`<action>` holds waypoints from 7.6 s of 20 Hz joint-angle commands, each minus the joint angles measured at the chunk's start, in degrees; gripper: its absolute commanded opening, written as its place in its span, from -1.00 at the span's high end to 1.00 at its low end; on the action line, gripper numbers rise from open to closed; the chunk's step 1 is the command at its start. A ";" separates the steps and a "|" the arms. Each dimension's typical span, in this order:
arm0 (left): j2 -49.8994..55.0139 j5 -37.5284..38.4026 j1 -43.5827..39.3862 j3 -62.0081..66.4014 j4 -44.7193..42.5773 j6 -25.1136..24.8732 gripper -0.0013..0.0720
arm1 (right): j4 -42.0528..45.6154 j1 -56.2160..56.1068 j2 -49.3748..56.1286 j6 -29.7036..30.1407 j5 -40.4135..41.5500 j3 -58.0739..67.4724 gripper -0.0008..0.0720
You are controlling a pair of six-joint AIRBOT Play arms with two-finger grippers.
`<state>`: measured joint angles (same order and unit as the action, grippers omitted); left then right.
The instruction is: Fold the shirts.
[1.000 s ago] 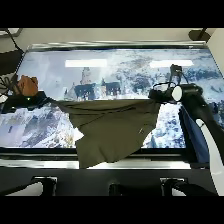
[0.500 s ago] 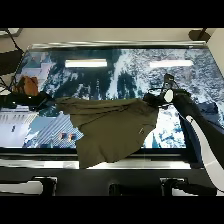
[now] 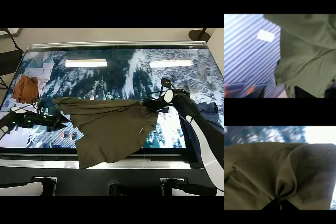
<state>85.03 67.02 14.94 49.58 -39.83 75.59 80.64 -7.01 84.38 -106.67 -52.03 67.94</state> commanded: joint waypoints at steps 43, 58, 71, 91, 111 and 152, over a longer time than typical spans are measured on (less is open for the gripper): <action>-28.39 4.33 -1.68 57.68 -26.64 8.00 0.89 | 14.64 0.02 -26.10 5.79 -14.01 39.26 0.86; 10.75 -10.25 -3.34 34.62 -21.64 6.73 0.89 | 9.31 -0.04 16.41 -14.43 9.16 34.93 0.86; 7.02 29.86 10.12 33.29 -23.12 7.65 -0.28 | 0.39 15.80 8.35 9.49 -45.90 32.81 -0.11; 4.46 8.63 10.93 1.01 -15.63 -3.23 0.86 | 1.25 16.39 -8.44 12.72 -38.27 1.31 -0.11; 1.05 13.29 10.97 2.69 -15.61 -6.67 0.89 | -23.30 16.39 -11.30 21.53 -5.60 -29.07 0.86; 4.00 -1.73 3.52 27.56 -16.46 0.85 0.89 | -16.50 16.39 11.32 11.34 -23.93 28.57 0.87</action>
<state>78.06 70.06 19.14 78.76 -58.81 77.32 72.66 9.37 85.49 -94.72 -83.88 97.65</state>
